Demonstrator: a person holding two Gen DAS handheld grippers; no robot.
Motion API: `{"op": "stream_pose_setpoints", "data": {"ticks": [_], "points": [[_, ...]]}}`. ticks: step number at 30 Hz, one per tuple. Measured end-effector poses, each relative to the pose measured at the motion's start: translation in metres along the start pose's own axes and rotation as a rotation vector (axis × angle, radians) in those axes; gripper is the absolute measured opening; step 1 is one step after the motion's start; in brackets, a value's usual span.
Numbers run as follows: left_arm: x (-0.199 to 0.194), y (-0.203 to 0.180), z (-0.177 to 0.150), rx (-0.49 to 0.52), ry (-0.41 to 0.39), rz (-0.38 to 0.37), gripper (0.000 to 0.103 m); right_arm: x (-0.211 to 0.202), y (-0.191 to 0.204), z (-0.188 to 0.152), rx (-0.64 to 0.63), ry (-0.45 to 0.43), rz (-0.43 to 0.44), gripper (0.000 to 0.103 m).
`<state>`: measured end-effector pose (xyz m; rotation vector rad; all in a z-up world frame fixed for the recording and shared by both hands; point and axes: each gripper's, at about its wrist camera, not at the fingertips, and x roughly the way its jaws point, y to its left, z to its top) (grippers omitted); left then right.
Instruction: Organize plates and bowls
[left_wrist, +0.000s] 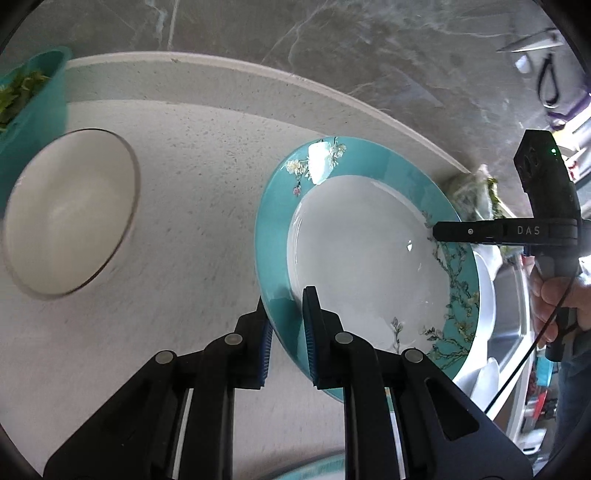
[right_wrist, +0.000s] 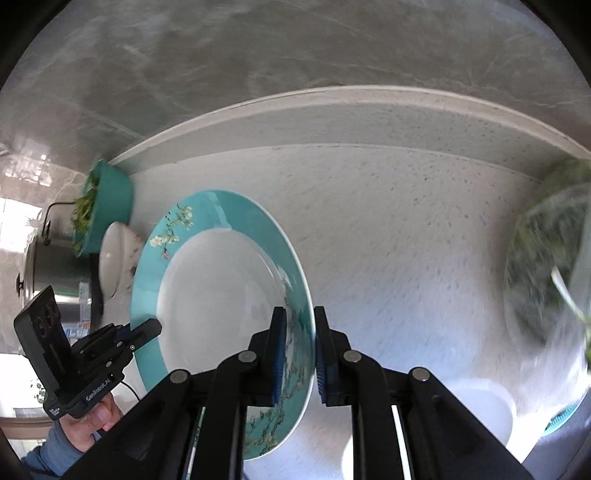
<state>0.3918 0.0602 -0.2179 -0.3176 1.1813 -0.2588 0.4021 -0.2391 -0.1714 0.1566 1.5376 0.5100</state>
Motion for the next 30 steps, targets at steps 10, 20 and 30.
{"op": "stream_pose_setpoints", "data": {"ticks": [10, 20, 30], "points": [[-0.069, 0.005, -0.067, 0.114, 0.000, -0.016, 0.015, -0.030, 0.056, -0.093, 0.009, -0.096, 0.000, 0.017], [-0.092, 0.024, -0.157, 0.249, 0.109, -0.017, 0.016, -0.008, 0.085, -0.213, 0.128, -0.135, -0.004, 0.016], [-0.075, 0.018, -0.202, 0.437, 0.191, 0.013, 0.017, 0.023, 0.091, -0.279, 0.242, -0.135, -0.093, 0.016]]}}
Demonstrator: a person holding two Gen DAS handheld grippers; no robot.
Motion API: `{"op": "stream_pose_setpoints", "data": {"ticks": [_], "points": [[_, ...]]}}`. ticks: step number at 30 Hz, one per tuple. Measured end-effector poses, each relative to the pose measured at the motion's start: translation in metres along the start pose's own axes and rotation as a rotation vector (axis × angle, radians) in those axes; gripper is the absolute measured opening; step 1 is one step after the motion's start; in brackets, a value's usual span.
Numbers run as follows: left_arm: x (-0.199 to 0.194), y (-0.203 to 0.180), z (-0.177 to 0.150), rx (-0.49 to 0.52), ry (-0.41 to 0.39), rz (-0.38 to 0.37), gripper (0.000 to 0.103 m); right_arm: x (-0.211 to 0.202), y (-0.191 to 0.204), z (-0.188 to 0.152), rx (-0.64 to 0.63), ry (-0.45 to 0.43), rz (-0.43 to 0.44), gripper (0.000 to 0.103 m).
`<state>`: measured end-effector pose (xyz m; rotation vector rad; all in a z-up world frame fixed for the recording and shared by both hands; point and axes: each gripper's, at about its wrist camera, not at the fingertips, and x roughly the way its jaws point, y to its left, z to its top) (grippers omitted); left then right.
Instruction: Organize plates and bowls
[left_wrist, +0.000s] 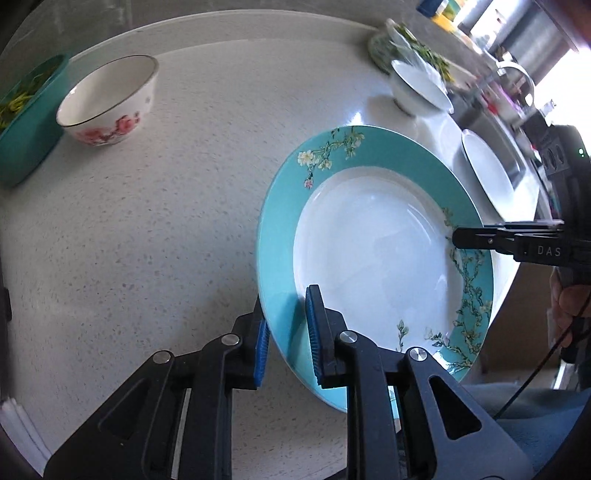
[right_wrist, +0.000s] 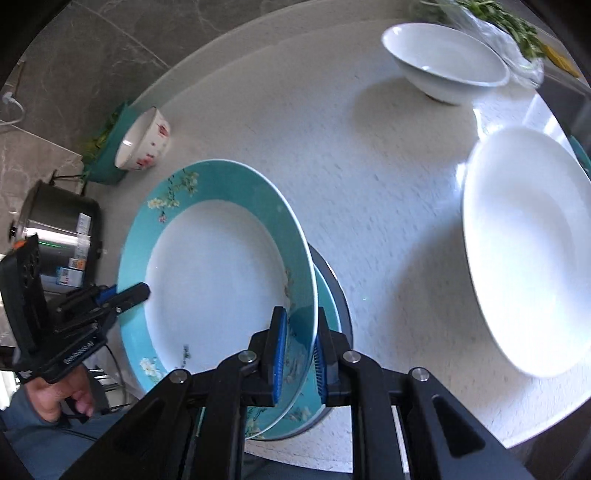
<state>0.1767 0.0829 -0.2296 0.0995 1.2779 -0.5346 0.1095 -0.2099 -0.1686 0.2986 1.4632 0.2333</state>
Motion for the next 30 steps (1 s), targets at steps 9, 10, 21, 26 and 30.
{"op": "stream_pose_setpoints", "data": {"ticks": [9, 10, 21, 26, 30], "points": [[0.029, -0.020, 0.011, 0.099, 0.049, 0.008, 0.020, 0.009, -0.004, -0.023, 0.046, -0.013, -0.044, 0.017], [0.032, -0.022, 0.012, 0.104, 0.055, 0.009, 0.020, 0.009, -0.001, -0.023, 0.035, -0.015, -0.056, 0.017], [0.042, -0.042, 0.011, 0.184, 0.056, 0.055, 0.023, 0.019, 0.034, -0.024, -0.136, -0.033, -0.344, 0.024], [0.044, -0.047, 0.010, 0.201, 0.047, 0.077, 0.026, 0.023, 0.048, -0.022, -0.191, -0.049, -0.430, 0.027], [0.050, -0.049, 0.012, 0.180, 0.055, 0.073, 0.048, 0.024, 0.053, -0.021, -0.209, -0.058, -0.443, 0.028]]}}
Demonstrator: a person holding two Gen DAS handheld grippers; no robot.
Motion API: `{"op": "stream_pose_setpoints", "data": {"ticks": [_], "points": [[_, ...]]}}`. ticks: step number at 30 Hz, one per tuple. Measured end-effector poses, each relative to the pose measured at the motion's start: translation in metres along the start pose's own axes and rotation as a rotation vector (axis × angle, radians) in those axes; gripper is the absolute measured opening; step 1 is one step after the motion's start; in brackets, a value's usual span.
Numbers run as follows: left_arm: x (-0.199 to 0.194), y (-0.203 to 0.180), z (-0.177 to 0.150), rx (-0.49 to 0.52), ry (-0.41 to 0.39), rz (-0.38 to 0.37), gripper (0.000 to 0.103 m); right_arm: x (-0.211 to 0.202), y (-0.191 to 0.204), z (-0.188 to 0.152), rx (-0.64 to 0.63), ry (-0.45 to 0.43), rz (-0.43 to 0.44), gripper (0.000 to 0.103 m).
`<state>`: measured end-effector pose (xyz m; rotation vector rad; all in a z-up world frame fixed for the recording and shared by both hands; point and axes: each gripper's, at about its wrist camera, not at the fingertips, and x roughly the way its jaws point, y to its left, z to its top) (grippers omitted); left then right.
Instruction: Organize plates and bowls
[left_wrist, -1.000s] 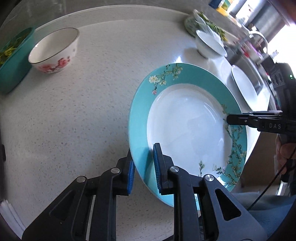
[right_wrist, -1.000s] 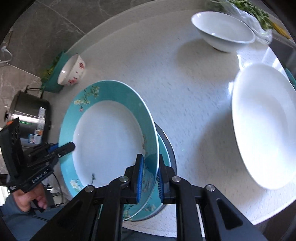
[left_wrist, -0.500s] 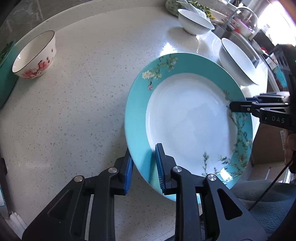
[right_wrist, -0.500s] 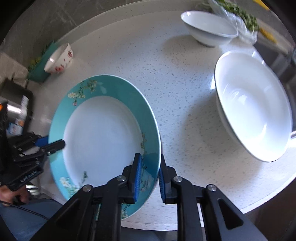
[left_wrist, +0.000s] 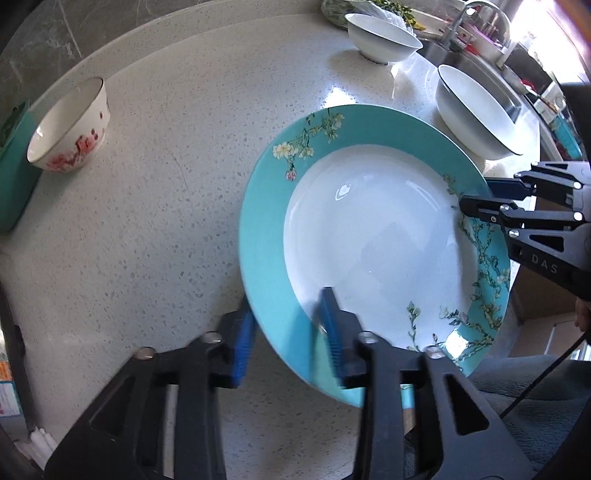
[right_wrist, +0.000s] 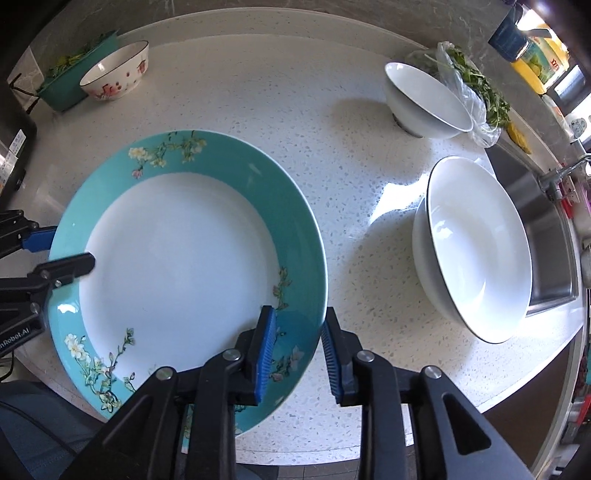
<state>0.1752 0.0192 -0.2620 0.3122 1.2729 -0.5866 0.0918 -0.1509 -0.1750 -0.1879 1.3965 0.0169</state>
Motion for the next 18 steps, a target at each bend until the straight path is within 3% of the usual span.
{"op": "stream_pose_setpoints", "data": {"ticks": [1, 2, 7, 9, 10, 11, 14, 18], "points": [[-0.001, 0.001, -0.002, -0.016, -0.003, -0.003, 0.069, -0.001, -0.001, -0.001, 0.004, -0.004, 0.011, 0.031], [-0.002, 0.002, -0.003, -0.032, -0.013, -0.007, 0.078, 0.000, -0.003, -0.001, 0.008, -0.005, 0.026, 0.035], [-0.029, 0.012, 0.004, -0.140, -0.086, 0.036, 0.078, -0.016, -0.028, -0.011, 0.033, -0.025, 0.148, 0.044], [-0.051, 0.016, 0.012, -0.206, -0.143, 0.038, 0.079, -0.034, -0.048, -0.008, 0.049, -0.054, 0.235, 0.054], [-0.063, 0.016, 0.018, -0.240, -0.176, 0.024, 0.083, -0.041, -0.057, -0.006, 0.052, -0.068, 0.267, 0.064], [-0.073, 0.014, 0.024, -0.268, -0.203, 0.006, 0.091, -0.052, -0.076, -0.002, 0.055, -0.094, 0.321, 0.072], [-0.100, -0.009, 0.050, -0.320, -0.287, -0.066, 0.098, -0.074, -0.145, 0.008, 0.100, -0.162, 0.456, 0.086], [-0.100, -0.077, 0.090, -0.339, -0.351, -0.103, 0.098, -0.068, -0.250, 0.024, 0.152, -0.188, 0.566, 0.087]]}}
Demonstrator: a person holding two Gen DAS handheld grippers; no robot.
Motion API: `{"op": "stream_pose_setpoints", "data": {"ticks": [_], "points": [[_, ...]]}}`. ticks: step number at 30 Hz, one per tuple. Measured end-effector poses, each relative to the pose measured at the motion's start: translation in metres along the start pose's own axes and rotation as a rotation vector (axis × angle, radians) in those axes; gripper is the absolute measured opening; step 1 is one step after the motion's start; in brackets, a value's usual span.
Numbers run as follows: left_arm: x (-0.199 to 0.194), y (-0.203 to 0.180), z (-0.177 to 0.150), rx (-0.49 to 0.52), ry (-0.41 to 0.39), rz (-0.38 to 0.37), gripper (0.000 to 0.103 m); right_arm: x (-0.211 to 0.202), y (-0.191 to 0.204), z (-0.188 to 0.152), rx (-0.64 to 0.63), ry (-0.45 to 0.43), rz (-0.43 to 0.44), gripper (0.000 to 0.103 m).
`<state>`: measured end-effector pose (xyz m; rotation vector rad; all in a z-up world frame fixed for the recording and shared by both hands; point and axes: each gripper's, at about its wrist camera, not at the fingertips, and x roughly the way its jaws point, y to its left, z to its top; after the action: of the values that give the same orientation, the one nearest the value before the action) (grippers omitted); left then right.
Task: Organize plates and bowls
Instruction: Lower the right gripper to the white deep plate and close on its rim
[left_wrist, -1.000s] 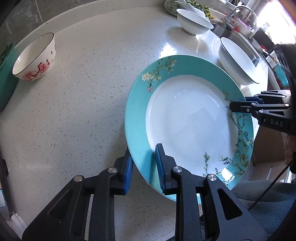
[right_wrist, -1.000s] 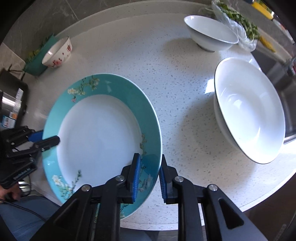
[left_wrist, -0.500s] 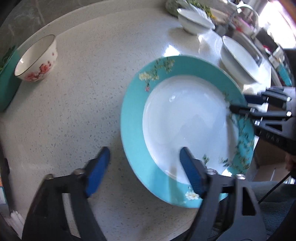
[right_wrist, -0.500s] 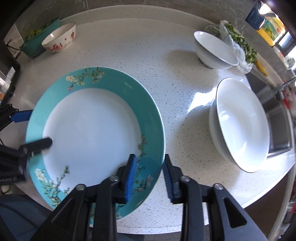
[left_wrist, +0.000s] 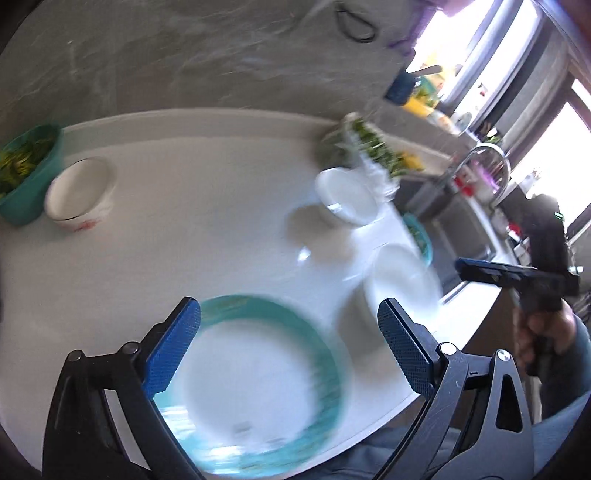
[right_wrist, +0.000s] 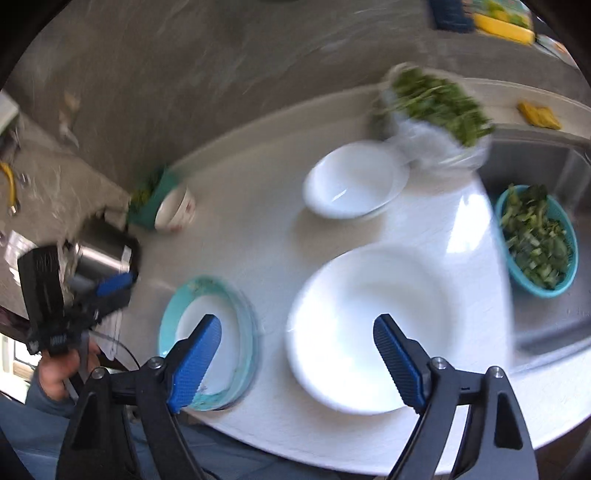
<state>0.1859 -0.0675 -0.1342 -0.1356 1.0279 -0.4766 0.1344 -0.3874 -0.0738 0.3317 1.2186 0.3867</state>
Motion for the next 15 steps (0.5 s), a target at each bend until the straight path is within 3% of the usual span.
{"op": "stream_pose_setpoints", "data": {"ticks": [4, 6, 8, 15], "points": [[0.056, -0.062, -0.009, -0.067, 0.074, 0.053, 0.098, 0.006, -0.074, 0.020, -0.002, 0.067, 0.003, 0.085], [0.081, -0.086, -0.017, -0.076, 0.114, 0.098, 0.096, 0.018, -0.088, 0.020, -0.031, 0.124, -0.004, 0.084], [0.100, -0.101, -0.024, -0.102, 0.162, 0.135, 0.096, 0.028, -0.101, 0.016, -0.040, 0.172, 0.045, 0.081], [0.136, -0.118, -0.039, -0.123, 0.177, 0.192, 0.092, 0.060, -0.116, -0.001, -0.044, 0.267, 0.115, 0.070]]}}
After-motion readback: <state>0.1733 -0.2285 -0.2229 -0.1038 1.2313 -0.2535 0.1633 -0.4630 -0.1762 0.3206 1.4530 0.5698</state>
